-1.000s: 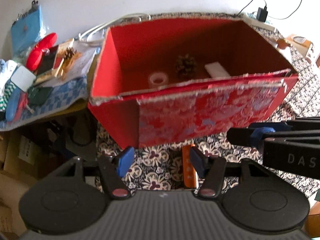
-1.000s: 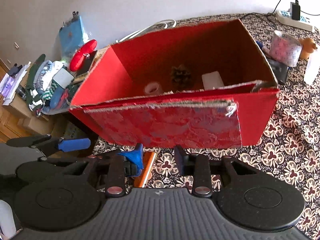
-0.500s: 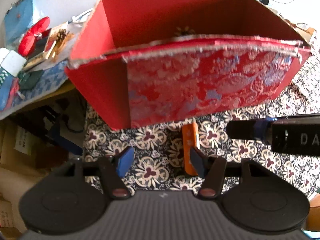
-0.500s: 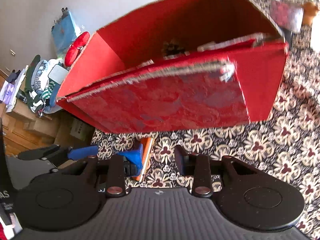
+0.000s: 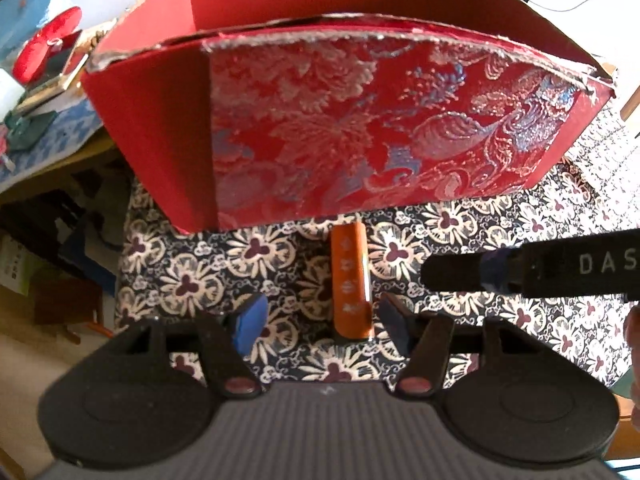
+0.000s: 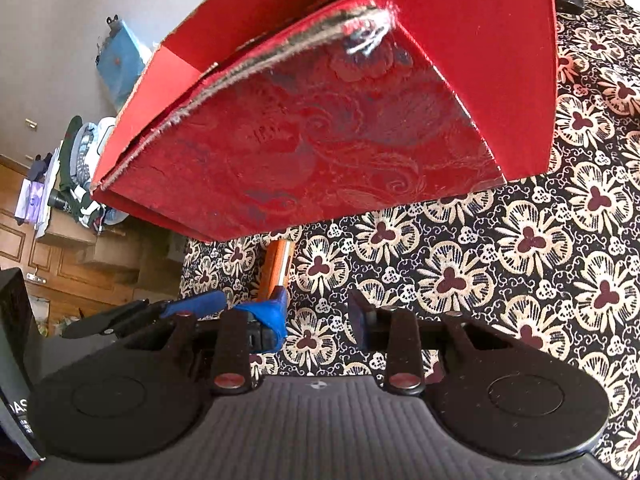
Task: Organize rigid objects
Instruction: 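Move the right gripper down beside the box toward the orange stick, then close the right gripper on the orange stick, then lift the orange stick over the box rim and lower it inside, then open the right gripper to release the orange stick in the box, then withdraw the right gripper up out of the box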
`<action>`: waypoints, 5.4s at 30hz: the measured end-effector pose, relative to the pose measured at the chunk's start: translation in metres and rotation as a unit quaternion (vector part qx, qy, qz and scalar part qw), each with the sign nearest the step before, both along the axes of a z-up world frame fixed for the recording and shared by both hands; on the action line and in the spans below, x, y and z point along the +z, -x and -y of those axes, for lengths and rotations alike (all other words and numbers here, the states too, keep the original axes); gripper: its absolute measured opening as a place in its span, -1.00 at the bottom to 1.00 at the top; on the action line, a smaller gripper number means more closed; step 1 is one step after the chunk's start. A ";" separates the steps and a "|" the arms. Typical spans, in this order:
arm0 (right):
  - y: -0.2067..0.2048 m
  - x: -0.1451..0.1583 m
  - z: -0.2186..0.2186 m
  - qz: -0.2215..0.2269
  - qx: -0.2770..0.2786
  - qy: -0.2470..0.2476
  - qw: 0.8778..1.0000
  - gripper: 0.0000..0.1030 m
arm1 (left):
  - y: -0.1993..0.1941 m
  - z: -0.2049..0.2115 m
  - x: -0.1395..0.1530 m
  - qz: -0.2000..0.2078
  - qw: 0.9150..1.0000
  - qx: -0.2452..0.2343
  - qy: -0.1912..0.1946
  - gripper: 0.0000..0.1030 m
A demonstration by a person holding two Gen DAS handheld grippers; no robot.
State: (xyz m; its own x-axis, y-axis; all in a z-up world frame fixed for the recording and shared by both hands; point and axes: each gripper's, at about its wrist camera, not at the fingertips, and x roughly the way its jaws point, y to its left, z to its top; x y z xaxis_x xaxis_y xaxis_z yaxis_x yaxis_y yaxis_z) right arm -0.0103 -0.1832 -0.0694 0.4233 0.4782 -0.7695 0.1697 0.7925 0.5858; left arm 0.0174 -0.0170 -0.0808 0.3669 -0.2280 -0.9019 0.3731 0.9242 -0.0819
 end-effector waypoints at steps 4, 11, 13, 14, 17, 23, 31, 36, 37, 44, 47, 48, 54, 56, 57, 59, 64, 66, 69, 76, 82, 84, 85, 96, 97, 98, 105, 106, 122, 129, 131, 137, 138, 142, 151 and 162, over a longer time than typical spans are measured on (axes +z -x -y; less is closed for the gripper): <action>-0.004 -0.004 0.003 -0.004 0.004 -0.014 1.000 -0.69 | 0.001 0.005 -0.005 -0.001 1.000 -0.003 0.004 0.21; -0.012 -0.013 0.007 -0.010 0.011 -0.037 0.999 -0.69 | 0.002 0.019 -0.010 0.012 1.000 -0.006 -0.002 0.17; -0.015 -0.014 0.008 -0.009 0.011 -0.044 0.999 -0.69 | 0.001 0.019 -0.010 0.017 1.000 -0.007 -0.002 0.02; -0.017 -0.015 0.008 -0.009 0.011 -0.046 0.999 -0.69 | 0.001 0.019 -0.010 0.018 1.000 -0.007 -0.001 -0.02; -0.022 -0.017 0.007 -0.010 0.013 -0.059 0.998 -0.69 | -0.001 0.018 -0.010 0.019 1.000 -0.007 0.006 -0.13; -0.029 -0.019 -0.001 -0.008 0.023 -0.073 0.997 -0.69 | -0.001 0.006 -0.005 0.024 1.000 -0.005 0.016 -0.67; -0.041 -0.024 -0.008 -0.018 0.023 -0.105 0.994 -0.68 | -0.004 -0.012 -0.008 0.015 0.999 -0.003 0.050 -0.67; -0.044 -0.025 -0.016 -0.014 0.023 -0.112 0.993 -0.68 | -0.002 -0.018 -0.007 0.008 0.997 -0.001 0.074 -0.67; -0.044 -0.025 -0.016 -0.013 0.023 -0.112 0.993 -0.68 | -0.002 -0.020 -0.006 0.008 0.997 0.001 0.081 -0.67; -0.039 -0.024 -0.019 -0.015 0.019 -0.110 0.994 -0.84 | -0.005 -0.027 0.003 0.008 0.995 -0.012 0.101 -0.67; -0.033 -0.021 -0.006 -0.018 0.003 -0.127 0.992 -0.96 | -0.007 -0.020 0.008 0.010 0.994 -0.032 0.109 -0.67; -0.030 -0.020 -0.001 -0.017 -0.003 -0.135 0.991 -1.00 | -0.007 -0.018 0.010 0.011 0.993 -0.040 0.112 -0.67; -0.002 -0.002 0.026 0.001 -0.041 -0.134 0.990 -1.00 | 0.000 0.000 0.028 0.021 0.985 -0.109 0.130 -0.67; 0.008 0.007 0.035 0.010 -0.055 -0.128 0.990 -1.00 | 0.003 0.008 0.036 0.029 0.980 -0.138 0.138 -0.67; 0.013 0.014 0.041 0.018 -0.064 -0.124 0.990 -1.00 | 0.006 0.012 0.042 0.036 0.977 -0.152 0.143 -0.67; 0.022 0.028 0.047 0.036 -0.076 -0.113 0.990 -1.00 | 0.011 0.022 0.054 0.051 0.971 -0.178 0.151 -0.67; 0.030 0.067 0.064 0.096 -0.095 -0.083 0.987 -1.00 | 0.015 0.038 0.089 0.098 0.955 -0.221 0.171 -0.67; 0.027 0.080 0.070 0.121 -0.098 -0.078 0.985 -1.00 | 0.011 0.040 0.105 0.119 0.950 -0.226 0.180 -0.68; 0.010 0.099 0.070 0.152 -0.089 -0.071 0.982 -1.00 | 0.001 0.038 0.124 0.144 0.945 -0.222 0.190 -0.68; -0.053 0.115 0.057 0.185 -0.033 -0.067 0.980 -1.00 | -0.030 0.030 0.147 0.190 0.951 -0.176 0.168 -0.67; -0.117 0.096 0.029 0.139 0.032 -0.078 0.987 -1.00 | -0.072 0.013 0.134 0.167 0.969 -0.116 0.141 -0.67; -0.135 0.086 0.018 0.118 0.051 -0.081 0.988 -1.00 | -0.084 0.007 0.125 0.155 0.975 -0.096 0.128 -0.67; -0.143 0.081 0.013 0.108 0.060 -0.081 0.989 -1.00 | -0.090 0.005 0.120 0.149 0.978 -0.087 0.118 -0.67; -0.196 0.037 -0.023 0.010 0.126 -0.088 0.988 -1.00 | -0.115 -0.009 0.079 0.099 0.994 -0.017 0.048 -0.65; -0.198 0.036 -0.024 0.010 0.126 -0.086 0.988 -1.00 | -0.115 -0.008 0.078 0.101 0.994 -0.019 0.041 -0.65; -0.200 0.035 -0.025 0.008 0.127 -0.085 0.988 -1.00 | -0.114 -0.007 0.079 0.103 0.994 -0.020 0.037 -0.65; -0.205 0.031 -0.034 0.011 0.143 -0.053 0.988 -1.00 | -0.114 -0.001 0.071 0.101 0.995 -0.020 0.005 -0.64; -0.205 0.030 -0.033 0.013 0.143 -0.053 0.988 -1.00 | -0.113 -0.001 0.070 0.103 0.995 -0.020 0.001 -0.64; -0.199 0.035 -0.022 0.057 0.094 -0.028 0.994 -0.97 | -0.117 0.003 0.059 0.084 0.996 -0.008 0.008 -0.53; -0.197 0.035 -0.016 0.064 0.065 -0.020 0.996 -0.97 | -0.121 0.004 0.060 0.084 0.996 -0.003 -0.001 -0.52; -0.196 0.036 -0.016 0.068 0.058 -0.014 0.996 -0.96 | -0.122 0.004 0.062 0.086 0.996 0.000 -0.002 -0.48; -0.192 0.038 -0.012 0.081 0.034 -0.002 0.996 -0.90 | -0.132 0.008 0.063 0.089 0.996 0.003 -0.016 -0.35; -0.192 0.037 -0.011 0.081 0.029 -0.002 0.996 -0.90 | -0.133 0.009 0.062 0.088 0.996 0.004 -0.019 -0.35; -0.190 0.037 -0.007 0.081 0.011 -0.005 0.997 -0.90 | -0.134 0.010 0.064 0.091 0.996 0.004 -0.022 -0.33; -0.185 0.039 -0.006 0.086 -0.011 0.007 0.996 -0.88 | -0.152 0.020 0.073 0.110 0.993 0.020 -0.033 -0.12; -0.183 0.038 0.000 0.079 -0.043 0.009 0.996 -0.87 | -0.168 0.023 0.066 0.103 0.993 0.039 -0.037 -0.06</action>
